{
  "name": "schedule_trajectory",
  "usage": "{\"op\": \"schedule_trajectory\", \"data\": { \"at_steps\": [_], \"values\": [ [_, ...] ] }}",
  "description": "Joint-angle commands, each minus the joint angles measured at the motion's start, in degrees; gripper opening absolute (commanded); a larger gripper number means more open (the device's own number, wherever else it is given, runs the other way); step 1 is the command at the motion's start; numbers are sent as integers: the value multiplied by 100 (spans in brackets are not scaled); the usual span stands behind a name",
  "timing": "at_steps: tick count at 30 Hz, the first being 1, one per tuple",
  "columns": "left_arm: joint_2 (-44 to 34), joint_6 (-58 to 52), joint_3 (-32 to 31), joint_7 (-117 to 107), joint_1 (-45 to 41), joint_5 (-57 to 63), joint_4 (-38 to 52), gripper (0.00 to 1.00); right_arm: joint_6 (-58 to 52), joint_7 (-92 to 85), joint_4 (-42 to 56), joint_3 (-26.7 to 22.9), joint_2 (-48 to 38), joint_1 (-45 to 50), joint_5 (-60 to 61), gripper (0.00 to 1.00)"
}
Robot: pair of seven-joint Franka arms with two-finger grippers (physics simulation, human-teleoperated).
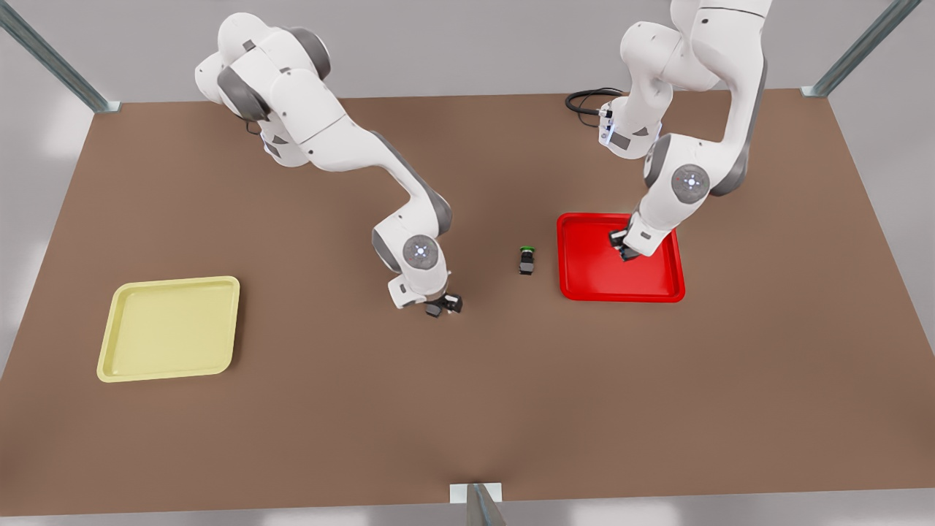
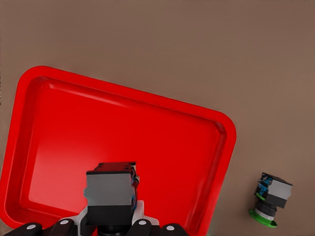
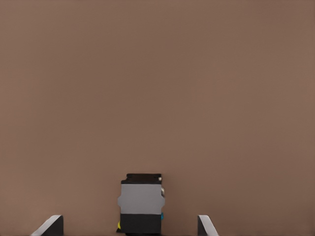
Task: Place the switches on the corresponding trays according to their colors
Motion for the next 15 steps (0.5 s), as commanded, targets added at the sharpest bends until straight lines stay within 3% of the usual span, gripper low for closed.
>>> {"op": "schedule_trajectory", "data": {
  "at_steps": [1,12,13,15],
  "values": [
    [7,4,6,39,1,-1032,7,100,138,13,-6,0,24,1,5,100],
    [-98,-136,-29,22,-16,-1024,156,100,270,57,73,0,358,1,13,100],
    [-107,-443,-29,22,-7,-1023,446,100,270,48,82,-9,384,1,13,100],
    [350,-2288,-29,4,-7,-769,2317,100,270,48,82,-9,402,1,13,100]
  ]
}}
